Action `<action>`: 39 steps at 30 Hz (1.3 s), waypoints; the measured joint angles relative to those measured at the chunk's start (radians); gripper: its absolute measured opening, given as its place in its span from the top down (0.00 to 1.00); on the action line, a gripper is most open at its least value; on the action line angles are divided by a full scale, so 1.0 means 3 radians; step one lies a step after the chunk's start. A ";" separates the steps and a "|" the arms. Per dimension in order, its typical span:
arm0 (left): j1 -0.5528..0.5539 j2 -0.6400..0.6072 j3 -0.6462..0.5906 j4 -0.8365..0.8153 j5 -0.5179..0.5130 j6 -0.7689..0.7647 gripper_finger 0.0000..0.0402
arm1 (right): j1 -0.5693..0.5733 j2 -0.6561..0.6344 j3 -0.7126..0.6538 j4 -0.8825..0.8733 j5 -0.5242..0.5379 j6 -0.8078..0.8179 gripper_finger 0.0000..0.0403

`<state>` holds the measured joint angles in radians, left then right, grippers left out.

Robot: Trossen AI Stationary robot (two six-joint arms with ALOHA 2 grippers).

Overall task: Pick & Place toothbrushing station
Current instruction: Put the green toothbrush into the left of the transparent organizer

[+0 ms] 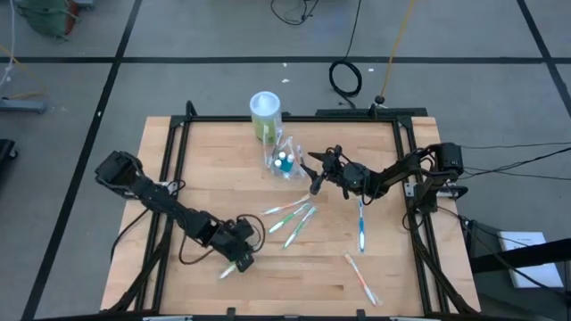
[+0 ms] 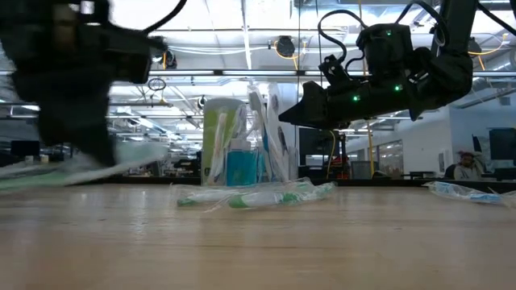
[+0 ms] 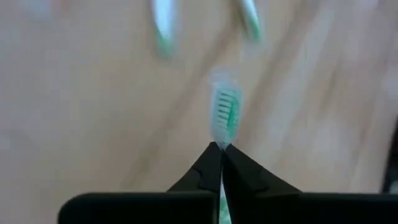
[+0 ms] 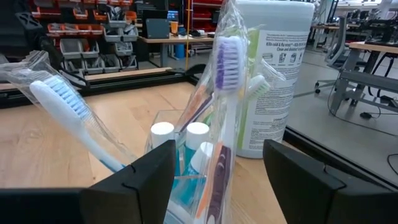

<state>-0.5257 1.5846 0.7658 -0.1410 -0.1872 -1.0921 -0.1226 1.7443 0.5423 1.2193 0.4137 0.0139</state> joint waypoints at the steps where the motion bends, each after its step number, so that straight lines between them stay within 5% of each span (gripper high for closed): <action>1: 0.0046 -0.0060 0.0000 -0.0028 -0.0112 0.0057 0.98 | 0.0000 0.0000 0.0000 -0.0006 0.0000 0.0000 0.42; 7: 0.0380 -0.0521 0.0002 -0.0075 -0.1343 0.0643 0.96 | 0.0000 0.0000 0.0000 -0.0126 -0.0001 0.0134 0.42; 11: 0.0667 -0.0860 0.0003 0.0221 -0.2458 0.1416 0.99 | 0.0000 0.0000 0.0000 -0.0216 -0.0001 0.0182 0.42; 13: 0.0835 -0.1004 0.0005 0.0511 -0.2717 0.2044 0.97 | 0.0000 0.0001 0.0000 -0.0226 -0.0001 0.0181 0.42; 18: 0.1393 -0.1113 0.0005 0.1553 -0.2112 0.3475 0.97 | 0.0000 0.0001 0.0000 -0.0265 -0.0002 0.0179 0.42; 23: 0.1967 -0.0907 0.0009 0.2234 -0.1628 0.4129 0.99 | 0.0000 0.0001 0.0000 -0.0300 -0.0002 0.0178 0.42; 33: 0.2496 -0.0067 0.0003 0.2692 -0.1301 0.3617 0.98 | 0.0005 0.0001 0.0000 -0.0512 -0.0381 0.0444 0.43; 39: 0.2414 0.0226 0.0006 0.2542 -0.1709 0.3131 0.99 | 0.0110 0.0001 0.0000 -0.0561 -0.0436 0.0529 0.44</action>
<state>0.1985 1.6523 0.7675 0.6215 -0.6999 -0.1530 -0.0896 1.7447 0.5423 1.0510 0.2829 0.1727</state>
